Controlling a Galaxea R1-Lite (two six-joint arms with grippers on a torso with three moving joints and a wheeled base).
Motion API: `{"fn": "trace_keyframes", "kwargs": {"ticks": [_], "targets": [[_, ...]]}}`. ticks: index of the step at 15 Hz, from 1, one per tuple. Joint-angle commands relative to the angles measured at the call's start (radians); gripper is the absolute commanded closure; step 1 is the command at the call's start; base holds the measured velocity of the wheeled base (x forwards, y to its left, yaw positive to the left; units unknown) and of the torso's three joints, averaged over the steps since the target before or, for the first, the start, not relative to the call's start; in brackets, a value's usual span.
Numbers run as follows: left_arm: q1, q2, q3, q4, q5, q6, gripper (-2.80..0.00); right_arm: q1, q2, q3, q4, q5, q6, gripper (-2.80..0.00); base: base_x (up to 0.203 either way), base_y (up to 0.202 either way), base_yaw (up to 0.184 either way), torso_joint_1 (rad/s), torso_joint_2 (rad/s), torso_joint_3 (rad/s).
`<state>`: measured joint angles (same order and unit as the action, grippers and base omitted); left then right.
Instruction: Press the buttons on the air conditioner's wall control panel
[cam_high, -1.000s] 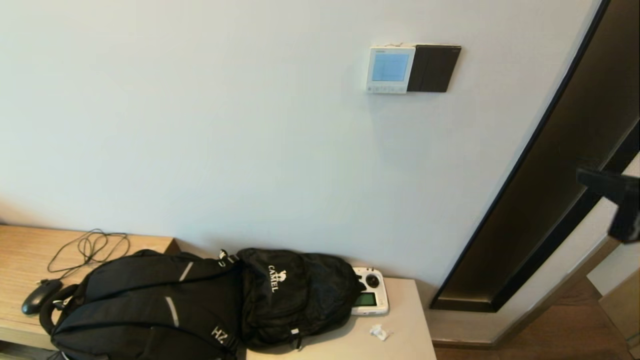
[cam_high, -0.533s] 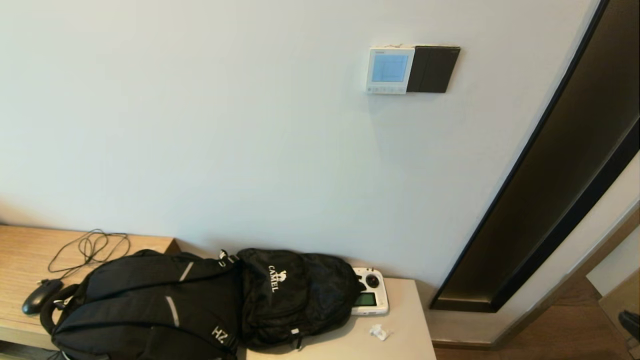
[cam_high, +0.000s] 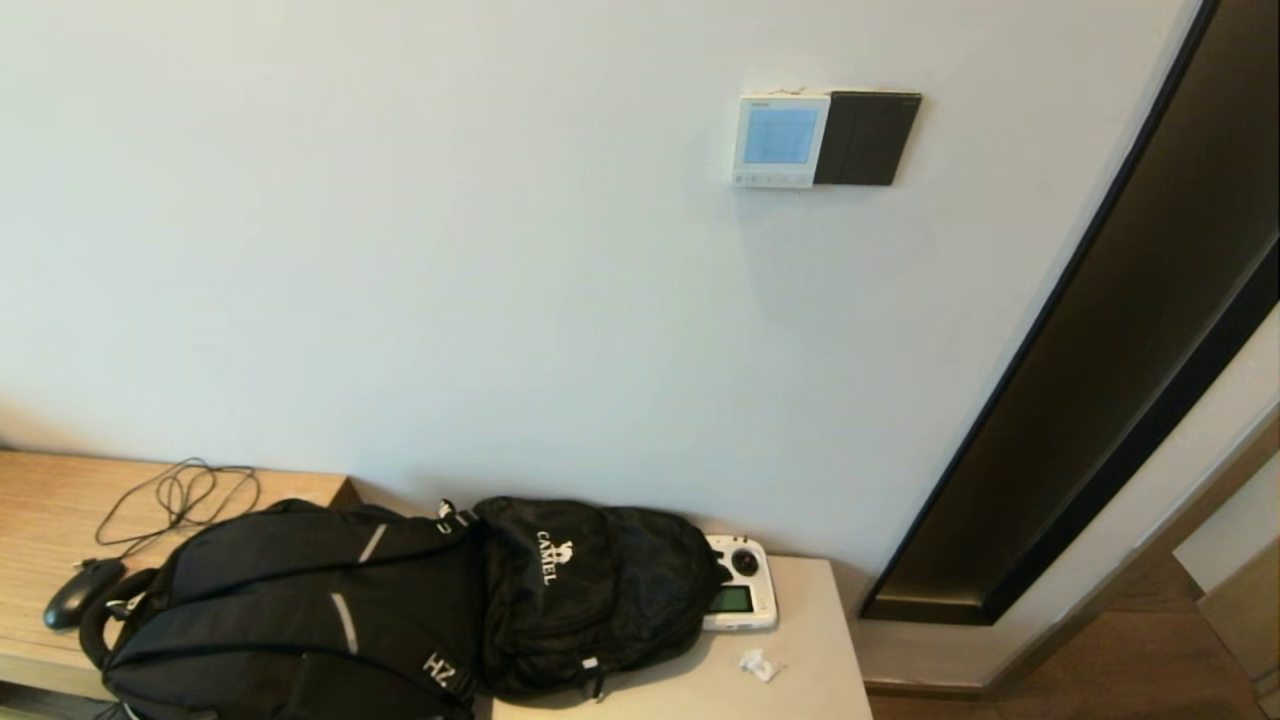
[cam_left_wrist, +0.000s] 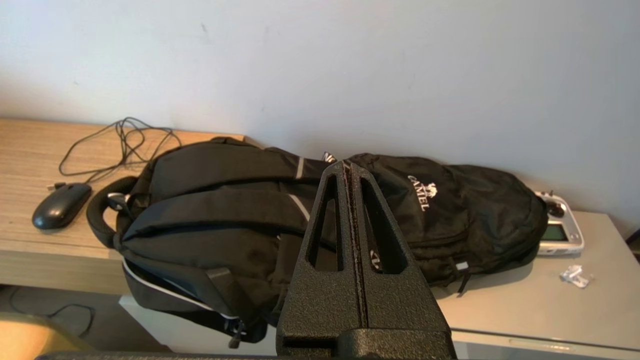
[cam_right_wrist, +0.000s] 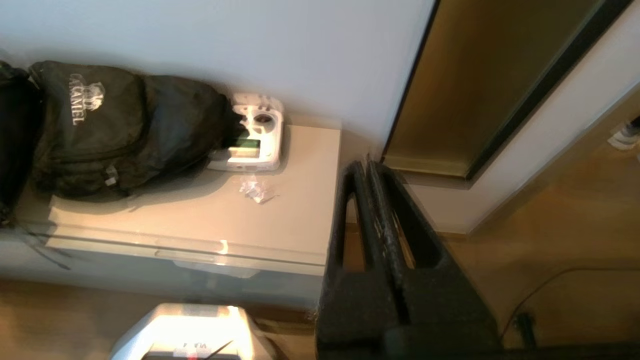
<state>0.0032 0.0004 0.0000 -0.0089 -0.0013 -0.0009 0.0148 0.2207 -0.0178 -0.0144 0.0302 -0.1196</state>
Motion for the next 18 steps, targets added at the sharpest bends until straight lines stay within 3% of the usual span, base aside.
{"fn": "trace_keyframes", "kwargs": {"ticks": [1,7,18], "targets": [[0.001,0.0,0.0,0.0,0.0,-0.001,0.0,-0.012,-0.074,0.016,0.019,0.002,0.0,0.0,0.0,0.0,0.0,0.0,0.0,0.0],[0.001,0.0,0.0,0.0,0.0,-0.001,0.0,-0.015,-0.21,0.008,0.04,0.008,0.001,0.0,0.0,0.0,0.0,0.0,0.0,0.0],[0.0,0.0,0.0,0.0,0.0,-0.001,0.0,-0.015,-0.215,0.016,0.014,-0.001,0.047,0.0,0.0,0.0,0.0,0.0,0.0,0.0]]}}
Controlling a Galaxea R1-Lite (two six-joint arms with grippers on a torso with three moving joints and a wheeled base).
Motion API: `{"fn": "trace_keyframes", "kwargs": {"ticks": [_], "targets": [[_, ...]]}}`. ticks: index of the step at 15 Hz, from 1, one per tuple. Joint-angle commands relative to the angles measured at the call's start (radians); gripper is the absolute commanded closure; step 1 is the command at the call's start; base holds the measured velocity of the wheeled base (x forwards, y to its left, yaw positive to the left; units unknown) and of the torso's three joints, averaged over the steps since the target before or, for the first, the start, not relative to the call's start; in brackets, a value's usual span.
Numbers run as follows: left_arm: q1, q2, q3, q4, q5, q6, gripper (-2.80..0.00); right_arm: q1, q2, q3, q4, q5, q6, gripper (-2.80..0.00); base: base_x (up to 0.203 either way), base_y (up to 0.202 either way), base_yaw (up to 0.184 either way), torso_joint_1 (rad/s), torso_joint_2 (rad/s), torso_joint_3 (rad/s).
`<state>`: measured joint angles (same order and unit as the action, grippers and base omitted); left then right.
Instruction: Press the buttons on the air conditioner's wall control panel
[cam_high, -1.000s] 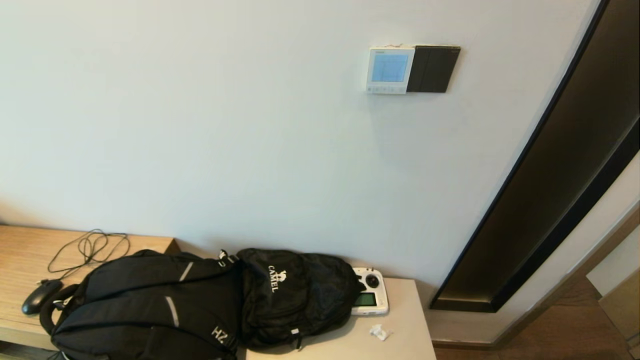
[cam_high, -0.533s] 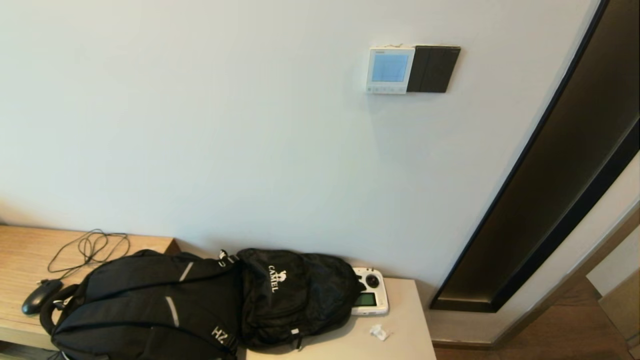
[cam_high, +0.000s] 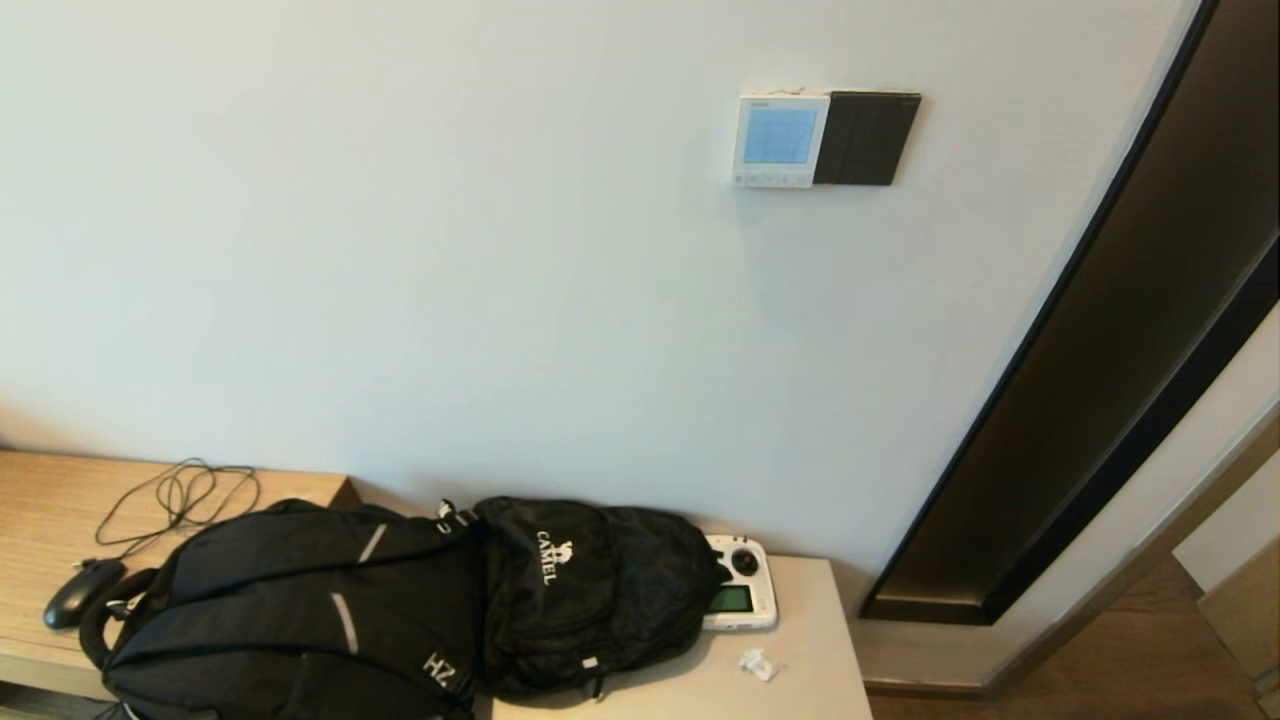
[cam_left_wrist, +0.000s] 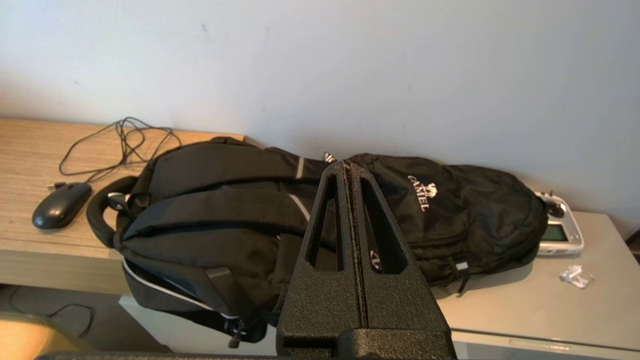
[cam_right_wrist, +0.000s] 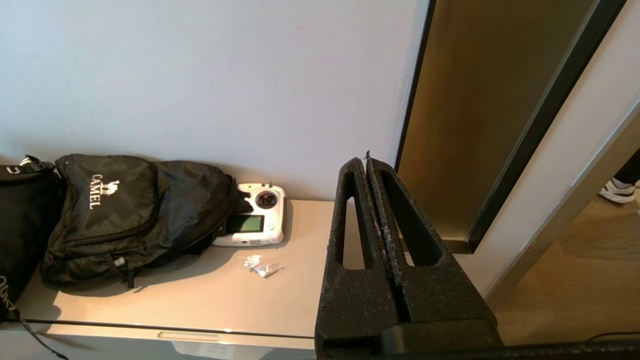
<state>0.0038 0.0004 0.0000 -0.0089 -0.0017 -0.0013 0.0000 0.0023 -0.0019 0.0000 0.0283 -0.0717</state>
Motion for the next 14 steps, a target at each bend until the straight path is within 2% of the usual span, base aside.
{"fn": "trace_keyframes", "kwargs": {"ticks": [1,14], "targets": [[-0.001,0.0,0.0,0.0,0.0,0.0,0.0,0.0,0.004,0.0,0.0,0.001,0.0,0.0,0.0,0.0,0.0,0.0,0.0,0.0],[0.001,0.0,0.0,0.0,0.0,0.0,0.0,-0.003,0.008,0.002,-0.002,0.002,-0.002,0.0,0.0,0.0,0.0,0.0,0.0,0.0]]}}
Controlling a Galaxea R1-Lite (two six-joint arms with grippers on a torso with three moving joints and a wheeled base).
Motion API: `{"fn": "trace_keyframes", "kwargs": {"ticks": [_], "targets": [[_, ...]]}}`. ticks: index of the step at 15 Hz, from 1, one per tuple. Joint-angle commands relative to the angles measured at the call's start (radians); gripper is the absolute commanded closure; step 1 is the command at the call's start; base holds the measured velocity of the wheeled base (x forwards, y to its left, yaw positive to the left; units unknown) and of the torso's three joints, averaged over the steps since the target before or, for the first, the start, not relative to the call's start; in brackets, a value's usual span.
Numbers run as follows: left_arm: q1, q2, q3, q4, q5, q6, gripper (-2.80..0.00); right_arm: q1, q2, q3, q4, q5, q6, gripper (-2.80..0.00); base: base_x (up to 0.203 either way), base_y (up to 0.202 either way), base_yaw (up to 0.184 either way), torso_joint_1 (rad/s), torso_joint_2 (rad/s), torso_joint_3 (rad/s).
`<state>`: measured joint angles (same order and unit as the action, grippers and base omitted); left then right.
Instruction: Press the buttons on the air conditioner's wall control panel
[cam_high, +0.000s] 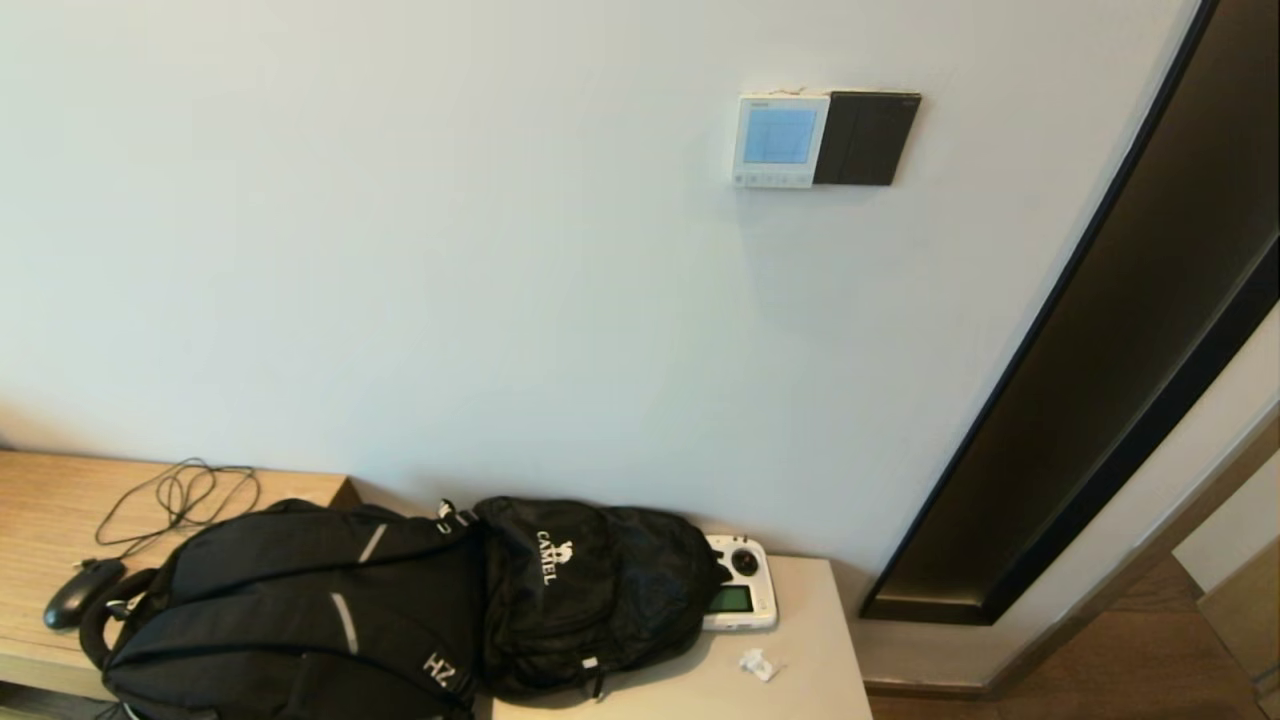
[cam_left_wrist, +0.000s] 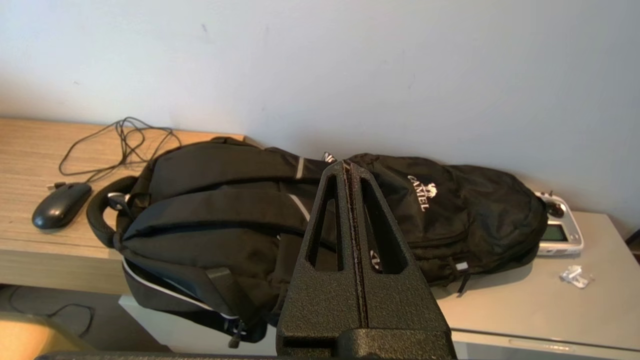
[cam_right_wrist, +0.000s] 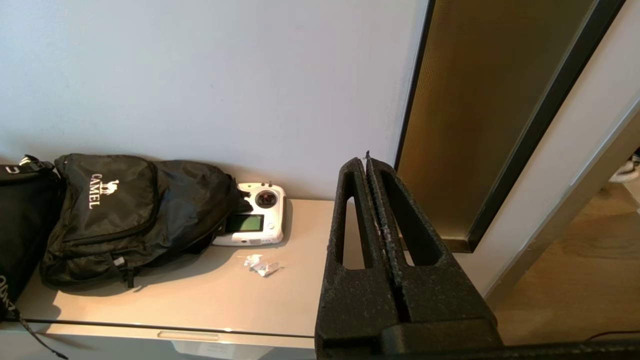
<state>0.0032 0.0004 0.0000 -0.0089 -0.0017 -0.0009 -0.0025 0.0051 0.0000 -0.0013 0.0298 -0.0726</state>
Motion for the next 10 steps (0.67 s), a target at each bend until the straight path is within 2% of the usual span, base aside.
{"fn": "trace_keyframes", "kwargs": {"ticks": [1,10], "targets": [[0.0,0.0,0.0,0.0,0.002,-0.001,0.0,-0.001,0.006,0.0,0.0,0.0,-0.001,0.0,0.0,0.0,0.0,0.0,0.0,0.0],[0.0,0.0,0.0,0.0,0.0,-0.001,0.0,-0.001,0.006,0.0,0.0,0.001,-0.007,0.0,0.0,0.0,0.0,0.0,0.0,0.0]]}}
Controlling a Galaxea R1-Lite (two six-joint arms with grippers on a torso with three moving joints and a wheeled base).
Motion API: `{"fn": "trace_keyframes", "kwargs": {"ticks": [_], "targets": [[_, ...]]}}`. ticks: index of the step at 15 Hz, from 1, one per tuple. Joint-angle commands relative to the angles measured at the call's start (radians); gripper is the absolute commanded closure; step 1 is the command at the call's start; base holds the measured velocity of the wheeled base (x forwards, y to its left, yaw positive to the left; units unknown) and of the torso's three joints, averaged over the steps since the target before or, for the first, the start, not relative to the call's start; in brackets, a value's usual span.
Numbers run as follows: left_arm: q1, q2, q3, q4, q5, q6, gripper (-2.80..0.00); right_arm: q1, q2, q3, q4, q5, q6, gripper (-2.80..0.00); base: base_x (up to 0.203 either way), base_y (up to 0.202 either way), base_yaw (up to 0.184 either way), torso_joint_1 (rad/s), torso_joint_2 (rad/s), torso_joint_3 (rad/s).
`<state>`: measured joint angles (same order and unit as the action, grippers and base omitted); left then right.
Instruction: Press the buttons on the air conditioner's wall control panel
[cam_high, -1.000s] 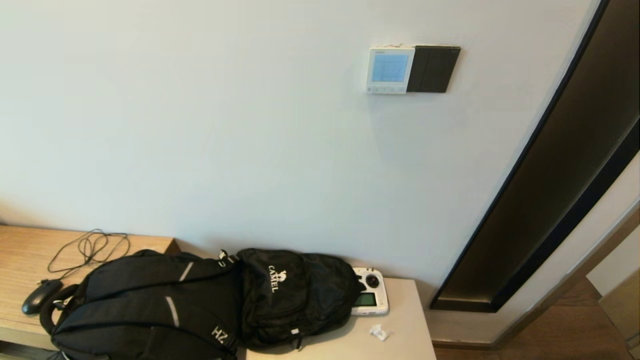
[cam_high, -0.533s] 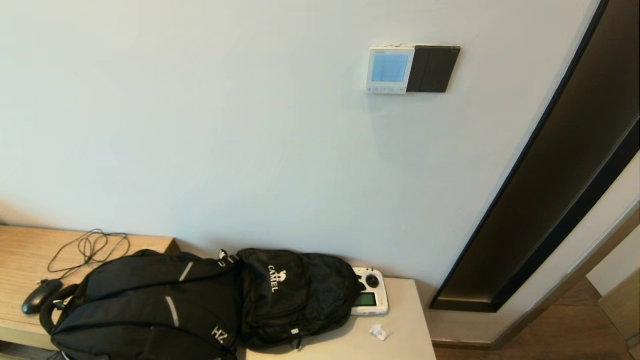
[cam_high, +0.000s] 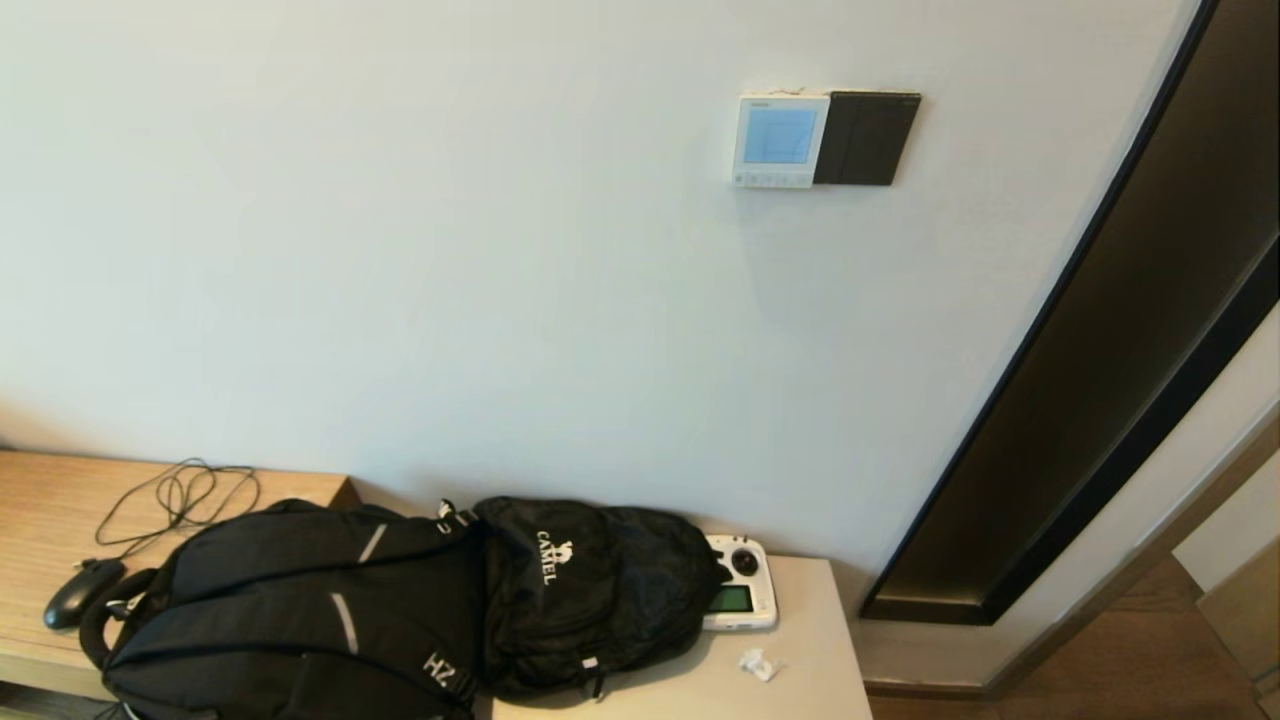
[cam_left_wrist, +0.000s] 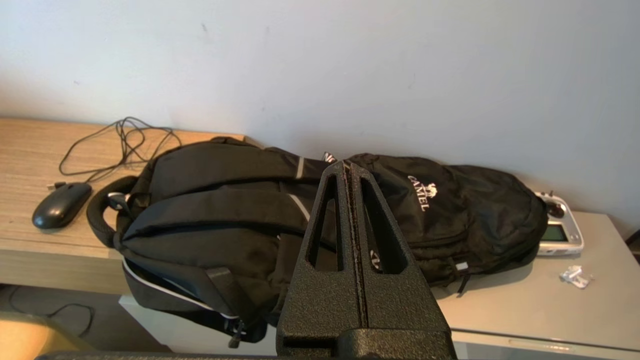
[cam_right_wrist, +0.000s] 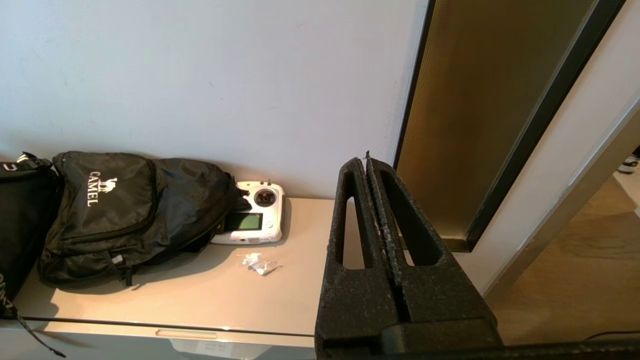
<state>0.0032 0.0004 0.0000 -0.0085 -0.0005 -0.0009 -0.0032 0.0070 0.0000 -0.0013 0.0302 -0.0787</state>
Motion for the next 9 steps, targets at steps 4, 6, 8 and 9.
{"fn": "trace_keyframes", "kwargs": {"ticks": [4,6,8,9], "targets": [[0.0,0.0,0.0,-0.001,-0.001,-0.001,0.0,0.0,0.004,0.0,0.0,0.0,-0.001,0.0,0.0,0.0,0.0,0.0,0.0,0.0],[0.001,0.0,0.0,-0.001,0.0,-0.001,0.0,0.0,0.004,0.0,0.0,0.0,0.0,0.0,0.0,0.0,0.0,0.0,0.0,0.0],[0.0,0.0,0.0,-0.001,-0.001,-0.001,0.0,0.0,0.004,0.0,0.0,-0.002,0.016,0.0,0.0,0.0,0.0,0.0,0.0,0.0],[0.0,0.0,0.0,-0.001,-0.001,-0.001,0.0,0.0,0.004,0.0,0.0,-0.003,0.027,0.0,0.0,0.0,0.0,0.0,0.0,0.0]]}}
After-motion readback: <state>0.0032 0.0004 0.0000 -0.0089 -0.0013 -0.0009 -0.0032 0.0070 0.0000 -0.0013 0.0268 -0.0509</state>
